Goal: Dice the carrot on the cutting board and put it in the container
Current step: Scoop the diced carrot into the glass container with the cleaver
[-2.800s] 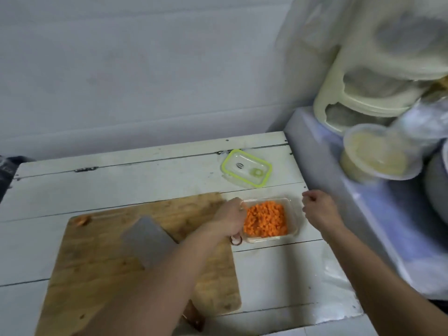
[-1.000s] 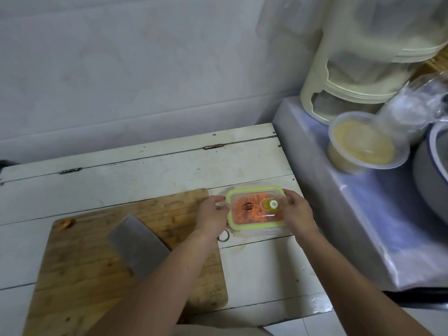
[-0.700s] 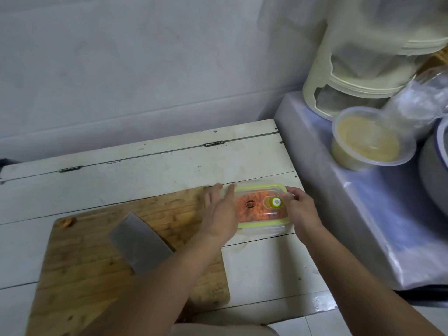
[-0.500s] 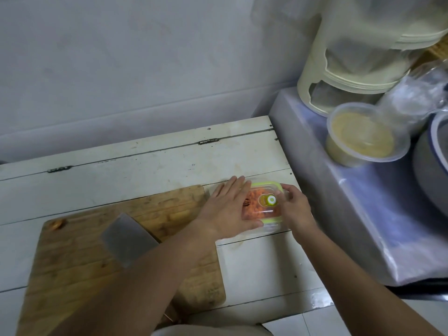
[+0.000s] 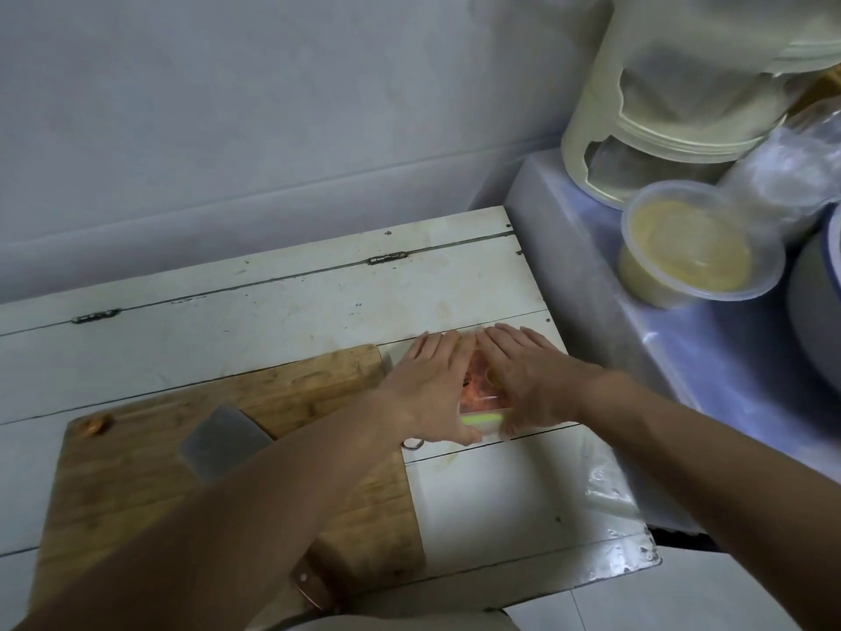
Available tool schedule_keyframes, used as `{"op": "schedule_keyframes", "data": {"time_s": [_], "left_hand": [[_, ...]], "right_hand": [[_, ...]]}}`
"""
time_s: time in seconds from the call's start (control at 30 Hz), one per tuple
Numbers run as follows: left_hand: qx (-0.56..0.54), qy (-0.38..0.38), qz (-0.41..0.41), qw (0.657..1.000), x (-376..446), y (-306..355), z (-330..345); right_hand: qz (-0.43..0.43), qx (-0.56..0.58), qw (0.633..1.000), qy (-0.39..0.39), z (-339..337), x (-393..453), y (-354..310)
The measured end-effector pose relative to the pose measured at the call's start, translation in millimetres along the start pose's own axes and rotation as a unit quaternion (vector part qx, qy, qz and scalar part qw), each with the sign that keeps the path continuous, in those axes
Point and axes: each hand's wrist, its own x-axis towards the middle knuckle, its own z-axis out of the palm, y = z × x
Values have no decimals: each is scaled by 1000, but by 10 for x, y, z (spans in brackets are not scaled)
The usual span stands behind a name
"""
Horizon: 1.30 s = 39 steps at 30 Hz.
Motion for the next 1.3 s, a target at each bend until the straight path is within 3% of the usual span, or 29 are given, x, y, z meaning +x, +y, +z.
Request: {"op": "schedule_keyframes", "data": {"time_s": [0.13,0.27,0.33,0.37,0.4,0.47,0.5,0.57,0.77,1.0,1.17,1.3], "left_hand": [[-11,38,-4,999,-34,43,4],[-17,13,-8,1000,-59,42,-36],[-70,-21,-50,996,-194,100,-39],[-136,-1,-92,986,-299,142,17],[-218,58,-149,963,-437,208,61],[-351,174,-278,877,-673,322,160],[-401,184,-326,836,-733,366,216],[-431,150,-370,809,-723,438,307],[-398,147,-372,826,-550,493,453],[-385,122,-361,840,-455,309,375],[-330,82,-354,871,124,-196,-158],[-349,59,-368,860,388,-453,-459]], "right_hand": [[-23,5,997,68,53,-52,-15],[-9,29,999,33,23,-87,-5],[28,123,991,41,57,-199,-48],[65,208,972,83,101,-279,-100],[115,290,938,151,163,-364,-185],[232,377,857,263,300,-491,-371],[271,402,829,280,384,-511,-451],[292,421,805,300,518,-465,-569],[342,433,770,322,518,-359,-596],[341,461,763,299,305,-314,-571],[330,452,778,285,-62,394,-187],[340,459,774,274,-262,864,-15]]}}
